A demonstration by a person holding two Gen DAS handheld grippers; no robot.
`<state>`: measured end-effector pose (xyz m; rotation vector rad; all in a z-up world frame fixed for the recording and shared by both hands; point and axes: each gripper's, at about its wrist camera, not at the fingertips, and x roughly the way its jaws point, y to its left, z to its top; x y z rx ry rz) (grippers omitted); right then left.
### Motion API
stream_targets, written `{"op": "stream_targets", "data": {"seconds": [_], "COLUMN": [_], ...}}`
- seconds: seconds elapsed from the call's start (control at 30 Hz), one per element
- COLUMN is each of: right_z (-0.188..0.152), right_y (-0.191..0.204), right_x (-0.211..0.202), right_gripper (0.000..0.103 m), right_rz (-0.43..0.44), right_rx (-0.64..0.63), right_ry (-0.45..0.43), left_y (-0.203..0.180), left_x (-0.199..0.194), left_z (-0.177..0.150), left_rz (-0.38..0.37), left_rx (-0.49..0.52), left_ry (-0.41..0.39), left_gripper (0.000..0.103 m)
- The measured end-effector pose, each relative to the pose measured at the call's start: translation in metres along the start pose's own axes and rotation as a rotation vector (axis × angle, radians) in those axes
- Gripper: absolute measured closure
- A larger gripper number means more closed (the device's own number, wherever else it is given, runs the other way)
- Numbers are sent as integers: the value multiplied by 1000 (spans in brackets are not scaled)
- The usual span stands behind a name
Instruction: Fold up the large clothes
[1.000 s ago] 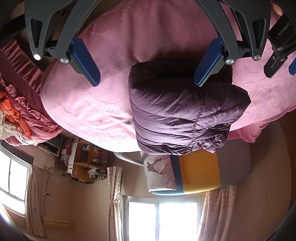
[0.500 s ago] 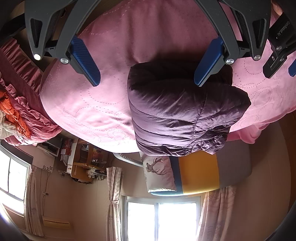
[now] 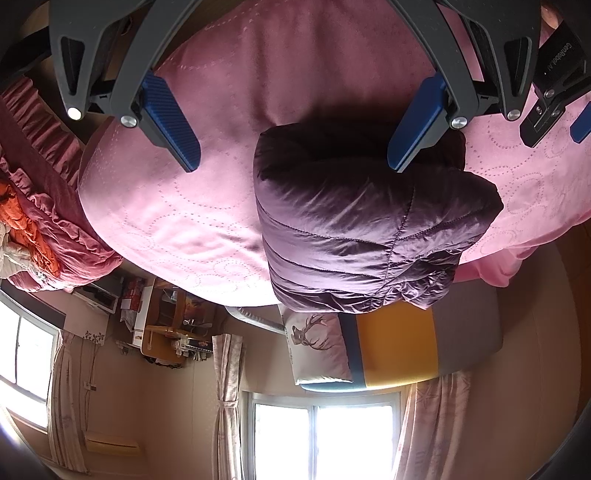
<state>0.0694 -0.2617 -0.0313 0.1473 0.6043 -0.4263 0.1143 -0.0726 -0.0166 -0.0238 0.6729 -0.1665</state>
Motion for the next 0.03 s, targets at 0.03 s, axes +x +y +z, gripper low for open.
{"op": "stream_targets", "data": {"seconds": [0.03], "right_z": [0], "right_y": [0], "right_x": [0], "right_gripper": [2], "right_rz": [0], "right_rx": [0], "right_ry": [0], "left_y": [0], "left_x": [1], "left_z": [-1], "left_rz": [-4], "left_rx": [-2], "left_ry": [7], "left_gripper": [4]}}
